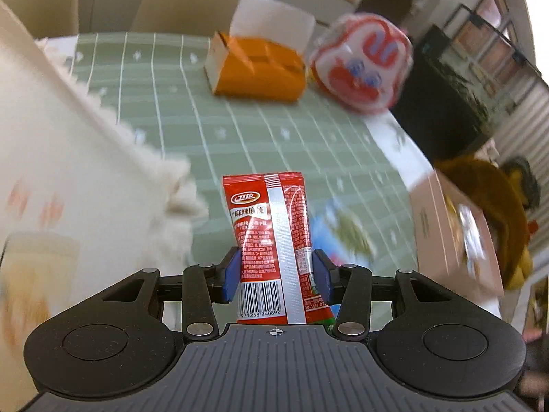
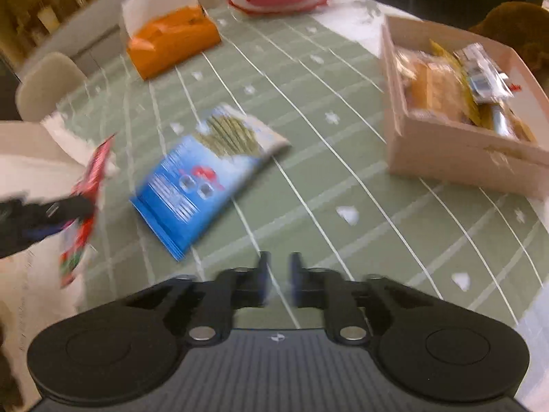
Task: Organize snacks
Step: 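Grasp the blue seaweed pack with the right tool while the left holds the sausage, then lower the sausage and seaweed pack into the pink box and open both tools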
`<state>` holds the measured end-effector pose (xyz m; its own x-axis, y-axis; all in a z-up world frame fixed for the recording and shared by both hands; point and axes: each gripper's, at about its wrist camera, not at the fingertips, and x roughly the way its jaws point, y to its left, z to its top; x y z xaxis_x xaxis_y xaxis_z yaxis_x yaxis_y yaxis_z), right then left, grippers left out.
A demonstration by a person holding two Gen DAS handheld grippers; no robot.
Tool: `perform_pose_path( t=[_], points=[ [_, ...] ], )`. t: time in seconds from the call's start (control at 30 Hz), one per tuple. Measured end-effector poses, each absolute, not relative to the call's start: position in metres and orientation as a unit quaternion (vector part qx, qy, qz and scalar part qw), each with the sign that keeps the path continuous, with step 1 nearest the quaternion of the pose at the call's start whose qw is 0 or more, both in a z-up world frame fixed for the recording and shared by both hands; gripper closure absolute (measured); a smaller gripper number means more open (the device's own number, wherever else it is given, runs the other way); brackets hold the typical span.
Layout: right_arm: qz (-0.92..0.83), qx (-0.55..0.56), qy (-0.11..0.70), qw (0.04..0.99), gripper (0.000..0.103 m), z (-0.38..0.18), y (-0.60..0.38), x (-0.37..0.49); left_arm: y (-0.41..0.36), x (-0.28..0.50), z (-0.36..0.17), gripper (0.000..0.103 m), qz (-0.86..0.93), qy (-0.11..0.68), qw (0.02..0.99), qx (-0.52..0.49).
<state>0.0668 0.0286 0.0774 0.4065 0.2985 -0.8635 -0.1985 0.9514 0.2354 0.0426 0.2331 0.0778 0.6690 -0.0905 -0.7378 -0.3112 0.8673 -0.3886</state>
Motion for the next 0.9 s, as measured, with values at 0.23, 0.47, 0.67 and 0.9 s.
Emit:
perform_pose_path(
  t=[0.23, 0.47, 0.67, 0.9],
  points=[
    [0.144, 0.122, 0.538, 0.822, 0.03, 0.072, 0.06, 0.121, 0.233, 0.095, 0.045, 0.053, 0.073, 0.464, 0.858, -0.206],
    [0.112, 0.116, 0.565, 0.809, 0.03, 0.06, 0.07, 0.168, 0.201, 0.085, 0.028, 0.053, 0.028, 0.48, 0.857, -0.183],
    [0.112, 0.074, 0.563, 0.815, 0.027, 0.048, 0.079, 0.17, 0.185, 0.058, 0.032, 0.053, 0.08, 0.482, 0.856, -0.172],
    [0.149, 0.033, 0.557, 0.817, 0.022, 0.047, 0.11, 0.167, 0.184, 0.024, 0.042, 0.053, 0.1, 0.493, 0.845, -0.18]
  ],
)
